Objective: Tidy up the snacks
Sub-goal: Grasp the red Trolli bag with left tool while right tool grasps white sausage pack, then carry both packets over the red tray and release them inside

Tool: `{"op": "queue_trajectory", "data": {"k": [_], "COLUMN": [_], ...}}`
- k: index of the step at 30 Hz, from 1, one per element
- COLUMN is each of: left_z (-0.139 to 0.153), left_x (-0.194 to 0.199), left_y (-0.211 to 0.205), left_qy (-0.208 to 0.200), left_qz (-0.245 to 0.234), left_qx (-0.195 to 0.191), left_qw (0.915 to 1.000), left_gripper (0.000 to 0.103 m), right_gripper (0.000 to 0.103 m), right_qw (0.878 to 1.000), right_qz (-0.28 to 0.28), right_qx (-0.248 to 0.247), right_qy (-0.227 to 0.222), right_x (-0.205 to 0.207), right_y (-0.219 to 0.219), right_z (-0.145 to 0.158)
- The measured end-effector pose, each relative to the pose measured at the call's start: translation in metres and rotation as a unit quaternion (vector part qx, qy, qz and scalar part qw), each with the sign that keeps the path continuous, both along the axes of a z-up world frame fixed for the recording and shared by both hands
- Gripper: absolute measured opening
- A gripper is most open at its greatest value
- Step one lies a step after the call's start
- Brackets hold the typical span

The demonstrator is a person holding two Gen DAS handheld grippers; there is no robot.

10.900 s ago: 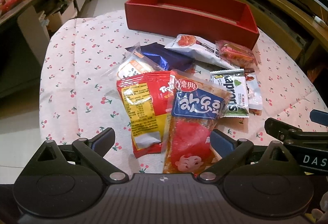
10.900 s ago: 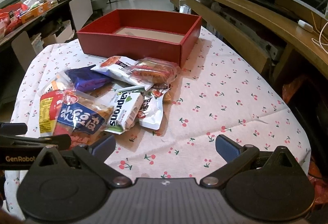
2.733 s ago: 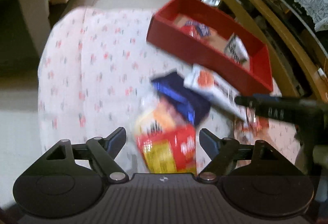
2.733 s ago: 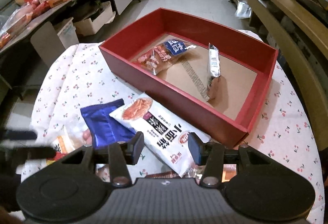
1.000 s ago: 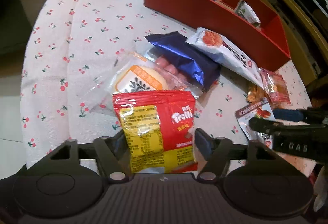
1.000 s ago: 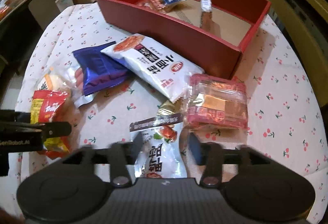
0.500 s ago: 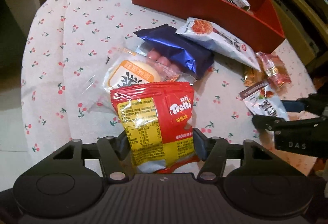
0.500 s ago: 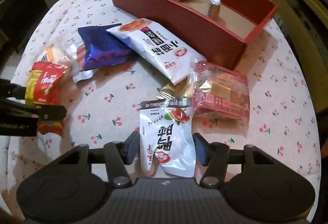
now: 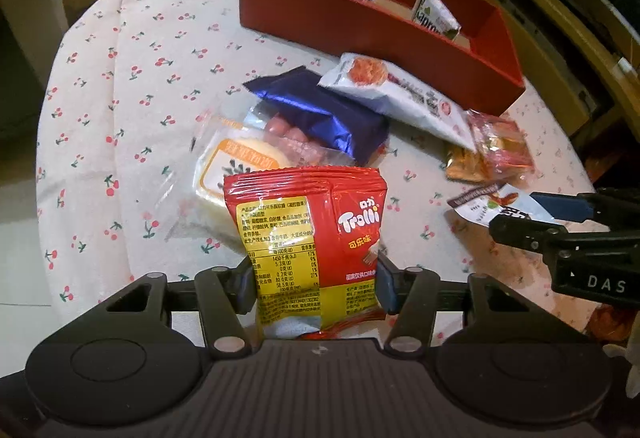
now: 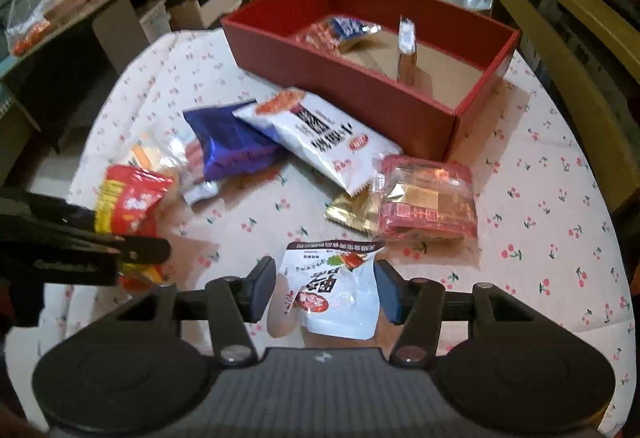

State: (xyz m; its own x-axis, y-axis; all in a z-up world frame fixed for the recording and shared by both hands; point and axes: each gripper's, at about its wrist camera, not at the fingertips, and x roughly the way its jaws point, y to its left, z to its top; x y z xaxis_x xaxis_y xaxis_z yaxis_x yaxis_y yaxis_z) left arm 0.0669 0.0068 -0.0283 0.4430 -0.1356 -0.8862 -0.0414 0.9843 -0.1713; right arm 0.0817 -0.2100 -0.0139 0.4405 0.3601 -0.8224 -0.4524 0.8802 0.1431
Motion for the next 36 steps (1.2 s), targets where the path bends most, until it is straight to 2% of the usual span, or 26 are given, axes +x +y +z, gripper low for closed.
{"op": "queue_trajectory", "data": {"k": [6, 12, 15, 19, 25, 27, 28, 31, 36], "left_z": [0.009, 0.002, -0.001, -0.007, -0.013, -0.014, -0.013, -0.01, 0.001], "left_x": [0.002, 0.003, 0.002, 0.001, 0.003, 0.003, 0.003, 0.002, 0.004], "left_y": [-0.002, -0.005, -0.005, -0.005, -0.006, -0.009, -0.01, -0.011, -0.012], "left_qy": [-0.01, 0.0, 0.006, 0.017, 0.028, 0.029, 0.028, 0.023, 0.01], "left_qz": [-0.003, -0.014, -0.019, -0.023, -0.025, -0.028, -0.03, -0.034, -0.036], "left_qx": [-0.011, -0.012, -0.014, -0.013, -0.011, -0.01, -0.011, -0.014, -0.028], "left_qw": [0.9999, 0.9998, 0.9997, 0.9995, 0.9992, 0.9991, 0.9991, 0.9991, 0.9989], "left_gripper": [0.062, 0.063, 0.063, 0.063, 0.063, 0.063, 0.063, 0.063, 0.063], "right_gripper": [0.057, 0.057, 0.057, 0.067, 0.07, 0.068, 0.055, 0.054, 0.054], "right_qw": [1.0, 0.998, 0.996, 0.996, 0.995, 0.996, 0.996, 0.996, 0.999], "right_qz": [-0.001, 0.015, 0.014, 0.016, 0.022, 0.02, 0.014, 0.007, -0.007], "right_qx": [0.015, -0.052, -0.07, -0.063, -0.086, -0.082, -0.082, -0.08, -0.036], "right_qy": [-0.002, 0.041, 0.059, 0.057, 0.041, 0.039, 0.036, 0.035, 0.015], "right_x": [0.001, 0.003, 0.006, 0.009, 0.008, 0.008, 0.008, 0.004, -0.003], "right_y": [-0.001, 0.011, 0.013, 0.013, 0.024, 0.023, 0.021, 0.015, 0.006], "right_z": [0.006, -0.026, -0.038, -0.04, -0.041, -0.041, -0.039, -0.035, -0.015]}}
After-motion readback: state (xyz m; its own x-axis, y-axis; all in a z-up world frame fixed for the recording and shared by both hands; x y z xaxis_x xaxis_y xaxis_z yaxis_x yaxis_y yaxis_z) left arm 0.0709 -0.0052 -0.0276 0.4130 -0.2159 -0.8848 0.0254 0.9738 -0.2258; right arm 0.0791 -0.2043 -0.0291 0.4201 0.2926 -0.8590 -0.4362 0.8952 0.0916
